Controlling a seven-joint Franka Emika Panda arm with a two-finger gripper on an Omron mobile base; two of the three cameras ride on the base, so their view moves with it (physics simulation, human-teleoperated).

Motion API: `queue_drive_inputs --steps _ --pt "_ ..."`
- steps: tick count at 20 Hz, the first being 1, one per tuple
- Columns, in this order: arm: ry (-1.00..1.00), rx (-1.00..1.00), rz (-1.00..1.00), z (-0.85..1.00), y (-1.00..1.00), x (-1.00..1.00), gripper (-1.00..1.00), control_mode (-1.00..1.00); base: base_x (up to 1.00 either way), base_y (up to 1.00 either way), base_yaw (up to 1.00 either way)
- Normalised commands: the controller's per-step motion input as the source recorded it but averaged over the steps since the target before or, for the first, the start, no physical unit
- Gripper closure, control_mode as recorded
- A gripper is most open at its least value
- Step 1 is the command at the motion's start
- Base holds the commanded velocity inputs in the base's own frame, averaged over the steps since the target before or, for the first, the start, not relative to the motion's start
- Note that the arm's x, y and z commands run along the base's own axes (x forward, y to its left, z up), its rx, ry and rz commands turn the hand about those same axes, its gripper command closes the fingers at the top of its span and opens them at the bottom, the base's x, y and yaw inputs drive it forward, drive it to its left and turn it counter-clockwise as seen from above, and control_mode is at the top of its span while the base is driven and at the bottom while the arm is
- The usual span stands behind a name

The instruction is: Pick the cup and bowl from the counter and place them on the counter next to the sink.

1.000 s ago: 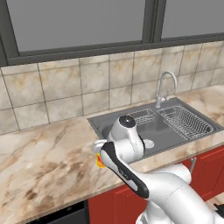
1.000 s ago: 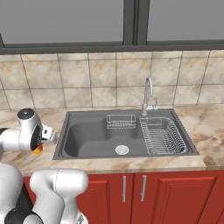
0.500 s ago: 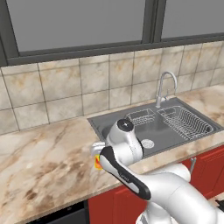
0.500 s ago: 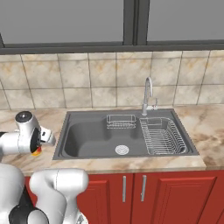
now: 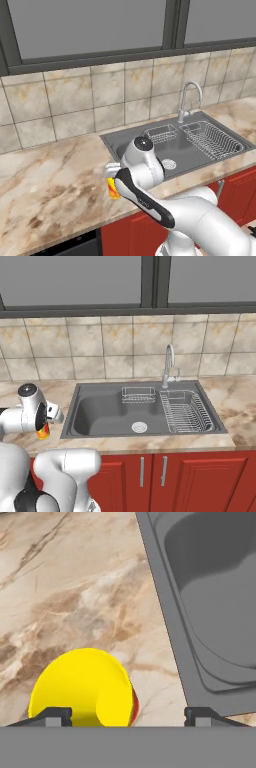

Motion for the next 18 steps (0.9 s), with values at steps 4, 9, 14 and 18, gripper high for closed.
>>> queue_drive_inputs --steps 4,9,14,18 --pt "-0.05 0.02 0.00 0.55 0.00 -0.33 -1.00 -1.00 0.00 0.00 0.00" --pt "-0.03 0.06 0.03 0.33 0.00 -0.90 -1.00 -1.00 0.00 0.00 0.00" --pt "0.00 0.04 0.06 0.00 -0.05 -1.00 -1.00 -1.00 0.00 0.00 0.00" --pt "0.00 0.02 0.09 0.22 -0.08 -0.86 -1.00 -1.00 0.00 0.00 0.00"
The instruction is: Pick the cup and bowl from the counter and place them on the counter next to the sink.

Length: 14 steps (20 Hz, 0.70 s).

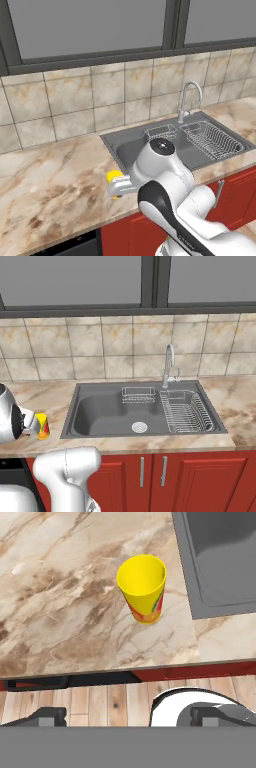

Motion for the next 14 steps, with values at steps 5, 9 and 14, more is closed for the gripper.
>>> queue_drive_inputs --steps 5,9,14 --pt "0.00 0.00 0.00 0.01 0.00 -0.14 -1.00 -1.00 0.00 0.00 0.00" --pt "0.00 0.00 0.00 0.00 0.00 0.00 -1.00 -1.00 0.00 0.00 0.00" --pt "0.00 0.00 0.00 0.00 0.00 0.00 -1.00 -1.00 0.00 0.00 0.00"
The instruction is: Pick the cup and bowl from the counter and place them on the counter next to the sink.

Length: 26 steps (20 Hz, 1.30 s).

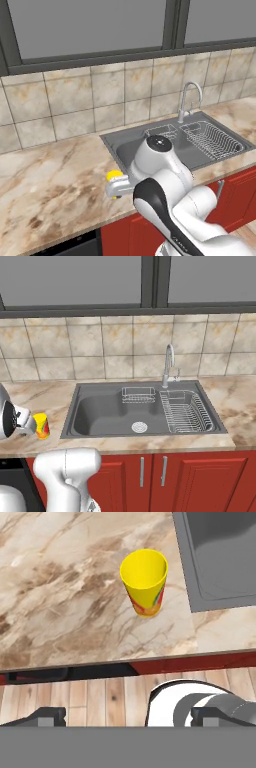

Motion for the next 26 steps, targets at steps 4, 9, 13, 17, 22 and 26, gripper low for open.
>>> queue_drive_inputs --steps 4,9,13,17,22,26 --pt "0.00 0.00 0.00 0.00 0.00 0.00 -1.00 1.00 0.00 0.03 0.00" --pt "0.00 0.00 0.00 0.00 0.00 0.00 -1.00 1.00 -0.56 0.23 0.05" --pt "0.00 0.00 0.00 0.00 0.00 0.00 -1.00 1.00 -1.00 0.00 0.00" --pt "0.00 0.00 0.00 0.00 0.00 0.00 -1.00 1.00 -0.88 0.09 0.03" --pt "0.00 0.00 0.00 0.00 0.00 0.00 -1.00 1.00 -0.25 0.24 0.75" --pt "0.00 0.00 0.00 0.00 0.00 0.00 -1.00 1.00 0.00 0.00 1.00"
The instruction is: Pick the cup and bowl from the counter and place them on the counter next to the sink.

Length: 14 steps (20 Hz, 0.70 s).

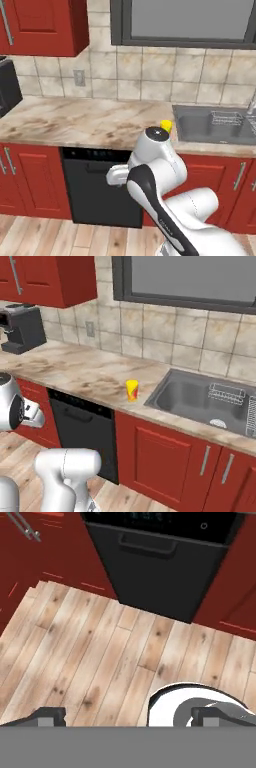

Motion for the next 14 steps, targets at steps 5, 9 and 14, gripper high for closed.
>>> queue_drive_inputs --steps 5,9,14 --pt "0.00 0.00 0.00 0.00 0.00 0.00 -1.00 1.00 0.00 0.00 1.00" --pt "0.00 0.00 0.00 0.00 0.00 0.00 -1.00 1.00 0.00 0.00 1.00" --pt "0.00 0.00 0.00 0.00 0.00 0.00 -1.00 1.00 0.04 0.01 1.00"
